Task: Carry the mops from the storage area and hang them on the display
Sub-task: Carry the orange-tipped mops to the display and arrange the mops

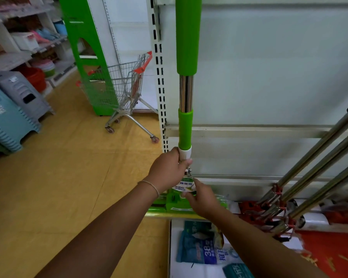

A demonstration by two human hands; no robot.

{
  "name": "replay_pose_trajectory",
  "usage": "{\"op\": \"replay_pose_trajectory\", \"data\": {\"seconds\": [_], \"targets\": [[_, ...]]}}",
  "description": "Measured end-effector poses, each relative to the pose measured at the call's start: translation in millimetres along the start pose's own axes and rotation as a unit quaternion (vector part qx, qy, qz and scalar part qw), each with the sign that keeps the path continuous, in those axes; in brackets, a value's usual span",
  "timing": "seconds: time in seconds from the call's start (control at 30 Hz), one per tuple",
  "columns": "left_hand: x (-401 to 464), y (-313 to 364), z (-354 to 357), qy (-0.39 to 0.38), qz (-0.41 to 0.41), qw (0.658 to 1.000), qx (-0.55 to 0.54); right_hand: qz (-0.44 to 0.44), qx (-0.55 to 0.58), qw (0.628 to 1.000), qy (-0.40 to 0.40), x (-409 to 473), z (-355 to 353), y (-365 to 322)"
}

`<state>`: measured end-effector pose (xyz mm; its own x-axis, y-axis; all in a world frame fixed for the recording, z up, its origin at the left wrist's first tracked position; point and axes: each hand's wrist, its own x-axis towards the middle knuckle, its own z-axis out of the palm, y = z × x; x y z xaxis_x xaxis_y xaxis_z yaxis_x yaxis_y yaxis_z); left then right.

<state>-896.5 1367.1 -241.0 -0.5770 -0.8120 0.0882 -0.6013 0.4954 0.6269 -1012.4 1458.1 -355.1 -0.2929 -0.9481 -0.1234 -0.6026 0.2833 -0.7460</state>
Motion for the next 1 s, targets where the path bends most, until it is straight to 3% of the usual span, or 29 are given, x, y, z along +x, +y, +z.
{"op": "replay_pose_trajectory", "data": {"seconds": [0.37,1.0], "targets": [[11.8,8.2,14.7,0.042,-0.039,0.998,-0.001,0.082,-0.005,0.997,0.013,13.8,-1.7,-10.3],[-4.8,7.7,10.7,0.007,-0.063,0.998,0.011,0.078,-0.02,0.996,-0.023,-10.5,-19.9,-35.6]]}}
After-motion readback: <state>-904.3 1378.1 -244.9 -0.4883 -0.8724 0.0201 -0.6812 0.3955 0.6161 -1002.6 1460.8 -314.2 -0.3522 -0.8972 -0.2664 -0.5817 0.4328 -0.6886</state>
